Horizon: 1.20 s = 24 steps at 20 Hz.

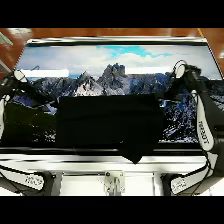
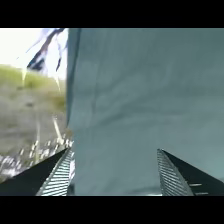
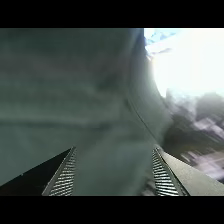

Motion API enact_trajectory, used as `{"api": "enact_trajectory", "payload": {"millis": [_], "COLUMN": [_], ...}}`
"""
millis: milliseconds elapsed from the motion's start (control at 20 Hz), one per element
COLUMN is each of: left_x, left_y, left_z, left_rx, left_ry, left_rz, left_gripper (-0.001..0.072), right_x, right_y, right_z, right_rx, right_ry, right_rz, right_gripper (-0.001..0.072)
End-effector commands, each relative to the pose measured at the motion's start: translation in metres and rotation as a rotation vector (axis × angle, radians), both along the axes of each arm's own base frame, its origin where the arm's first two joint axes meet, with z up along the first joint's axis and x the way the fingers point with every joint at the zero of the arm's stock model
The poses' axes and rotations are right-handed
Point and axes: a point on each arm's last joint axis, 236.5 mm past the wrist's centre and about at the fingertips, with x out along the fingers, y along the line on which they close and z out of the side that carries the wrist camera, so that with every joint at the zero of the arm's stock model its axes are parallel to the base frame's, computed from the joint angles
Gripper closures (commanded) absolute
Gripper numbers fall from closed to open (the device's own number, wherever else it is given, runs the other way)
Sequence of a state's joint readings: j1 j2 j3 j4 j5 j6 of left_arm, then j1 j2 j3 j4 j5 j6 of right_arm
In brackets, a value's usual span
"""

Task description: Fold the shirts.

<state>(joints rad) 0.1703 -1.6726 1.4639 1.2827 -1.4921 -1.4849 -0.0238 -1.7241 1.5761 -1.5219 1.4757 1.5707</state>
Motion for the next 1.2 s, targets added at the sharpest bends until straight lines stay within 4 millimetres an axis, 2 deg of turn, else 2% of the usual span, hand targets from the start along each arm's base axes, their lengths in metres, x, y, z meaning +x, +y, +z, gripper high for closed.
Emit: {"api": "enact_trajectory", "payload": {"millis": [0,100,250,350,450,550,700,950,1000,1050,1100,1150], "left_x": [-0.033,-0.075,-0.144,-0.176,-0.183,-0.179,-0.171,-0.166,-0.168,-0.169,-0.169,-0.167], "left_y": [0.021,0.033,0.028,0.019,0.007,-0.003,-0.011,-0.032,-0.037,-0.041,-0.044,-0.045], "left_z": [0.034,0.029,-0.009,-0.035,-0.053,-0.064,-0.075,-0.087,-0.089,-0.09,-0.09,-0.089], "left_rx": [-0.014,-0.046,-0.144,-0.192,-0.231,-0.246,-0.234,-0.276,-0.284,-0.288,-0.291,-0.297], "left_ry": [0.005,0.032,0.099,0.148,0.148,0.115,0.088,0.122,0.137,0.148,0.149,0.145], "left_rz": [-0.013,0.046,0.165,0.24,0.289,0.318,0.319,0.311,0.304,0.294,0.291,0.294], "left_gripper": [0.0034,0.0034,0.0034,0.0013,-0.0004,-0.0003,-0.0002,0.0007,0.0081,0.0338,0.0527,0.0586], "right_x": [-0.043,-0.074,-0.109,-0.124,-0.13,-0.124,-0.115,-0.117,-0.117,-0.118,-0.122,-0.132], "right_y": [-0.049,-0.054,-0.056,-0.052,-0.05,-0.047,-0.044,-0.042,-0.042,-0.043,-0.041,-0.036], "right_z": [0.039,0.037,0.021,0.013,0.006,0.005,0.006,0.007,0.007,0.006,0.004,0.0], "right_rx": [-0.077,0.07,0.24,0.308,0.333,0.348,0.367,0.372,0.371,0.369,0.373,0.385], "right_ry": [0.059,0.06,0.034,0.037,0.049,0.025,-0.011,0.001,0.004,0.01,0.026,0.06], "right_rz": [0.019,-0.079,-0.211,-0.256,-0.276,-0.287,-0.302,-0.309,-0.314,-0.318,-0.321,-0.319], "right_gripper": [0.0115,0.0115,0.0114,0.0114,0.0114,0.0114,0.0114,0.0115,0.0115,0.0115,0.0115,0.0115]}}
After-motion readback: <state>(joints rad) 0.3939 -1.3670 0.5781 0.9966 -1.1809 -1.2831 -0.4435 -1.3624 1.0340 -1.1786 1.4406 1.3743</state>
